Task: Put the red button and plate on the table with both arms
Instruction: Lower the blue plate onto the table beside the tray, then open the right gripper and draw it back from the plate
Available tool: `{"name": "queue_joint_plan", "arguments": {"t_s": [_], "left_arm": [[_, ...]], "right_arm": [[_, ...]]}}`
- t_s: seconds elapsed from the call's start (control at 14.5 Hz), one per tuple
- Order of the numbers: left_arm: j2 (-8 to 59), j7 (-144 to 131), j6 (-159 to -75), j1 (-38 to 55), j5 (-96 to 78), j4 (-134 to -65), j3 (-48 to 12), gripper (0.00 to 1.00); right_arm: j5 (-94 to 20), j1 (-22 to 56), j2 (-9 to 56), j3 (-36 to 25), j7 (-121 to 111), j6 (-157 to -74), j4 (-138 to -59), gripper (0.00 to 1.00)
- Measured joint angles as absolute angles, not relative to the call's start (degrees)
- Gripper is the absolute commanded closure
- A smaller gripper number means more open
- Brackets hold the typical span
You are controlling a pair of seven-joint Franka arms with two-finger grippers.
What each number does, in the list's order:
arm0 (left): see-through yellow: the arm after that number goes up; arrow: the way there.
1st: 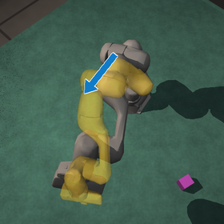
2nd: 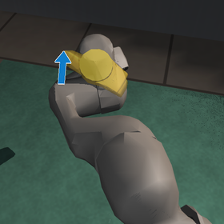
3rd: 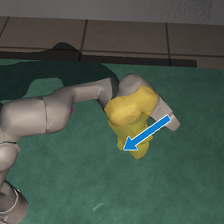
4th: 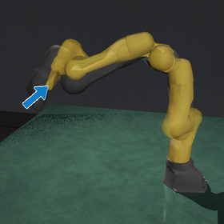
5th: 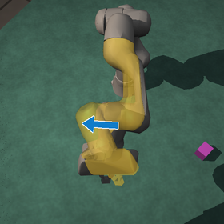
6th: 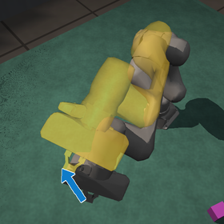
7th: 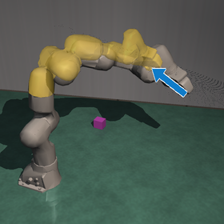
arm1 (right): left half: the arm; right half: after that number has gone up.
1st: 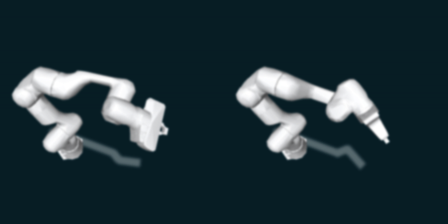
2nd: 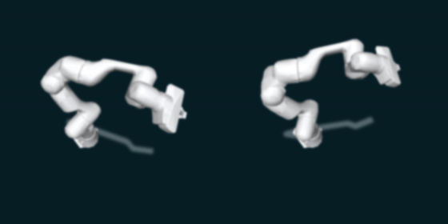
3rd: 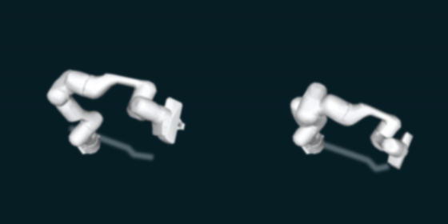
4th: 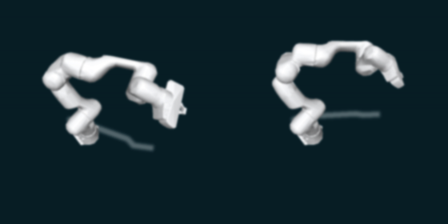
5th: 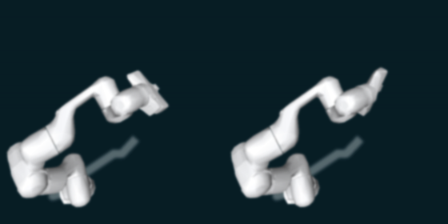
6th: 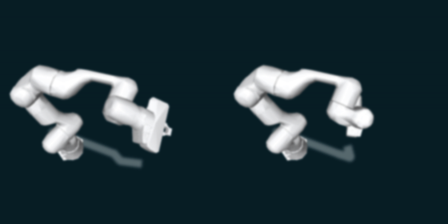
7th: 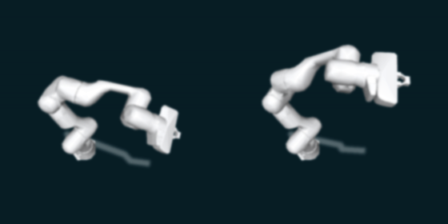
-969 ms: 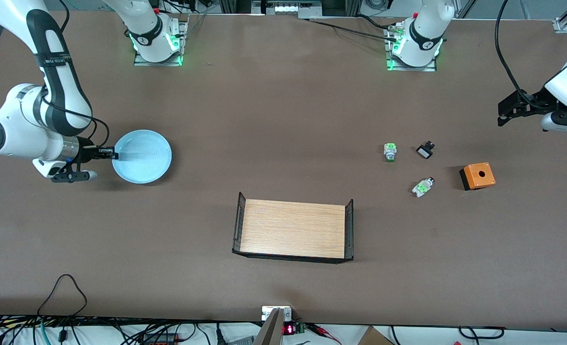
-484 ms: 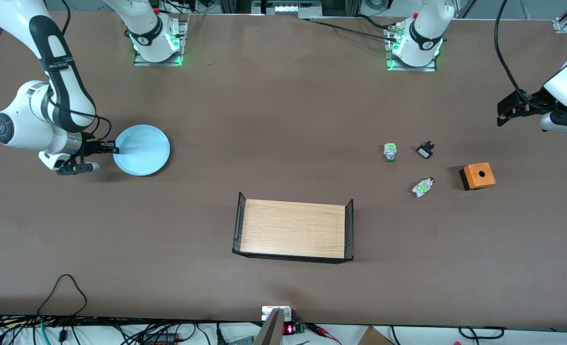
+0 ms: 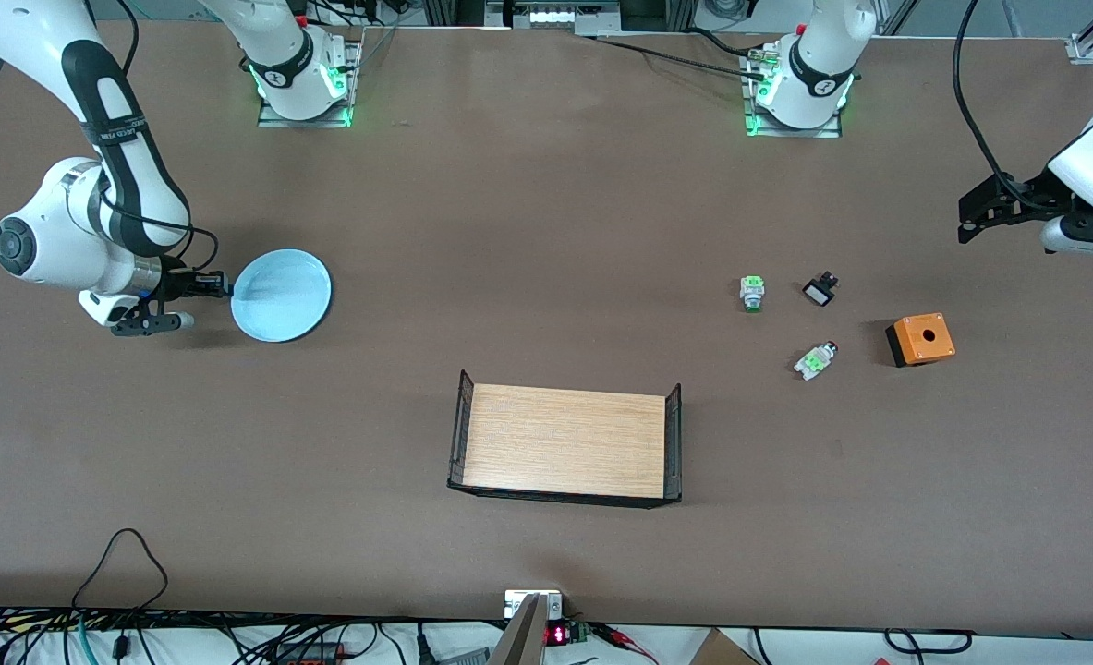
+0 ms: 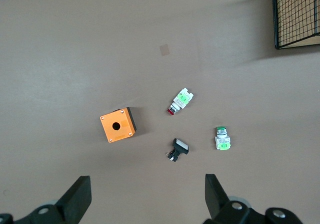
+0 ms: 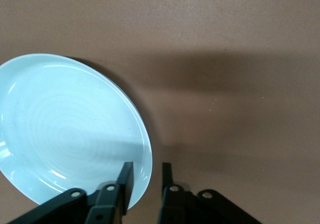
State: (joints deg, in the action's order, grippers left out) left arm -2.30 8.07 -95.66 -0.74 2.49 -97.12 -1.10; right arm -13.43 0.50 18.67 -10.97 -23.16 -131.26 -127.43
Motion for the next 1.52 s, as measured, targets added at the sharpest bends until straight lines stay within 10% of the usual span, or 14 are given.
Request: {"name": "queue_joint_plan", "arguments": {"t_s": [0.83, 1.52], "left_arm": [[-2.3, 8.1, -95.7, -0.7, 2.5, -97.1, -1.1, 0.0], [-2.3, 8.1, -95.7, -0.7, 2.5, -97.1, -1.1, 0.0]], "right_arm": [[-8.5, 6.0, 14.4, -6.4, -3.2, -115.5, -111.4, 0.0], [-0.8, 7.2, 13.5, -6.4, 1.5, -86.3, -81.4, 0.0]]}}
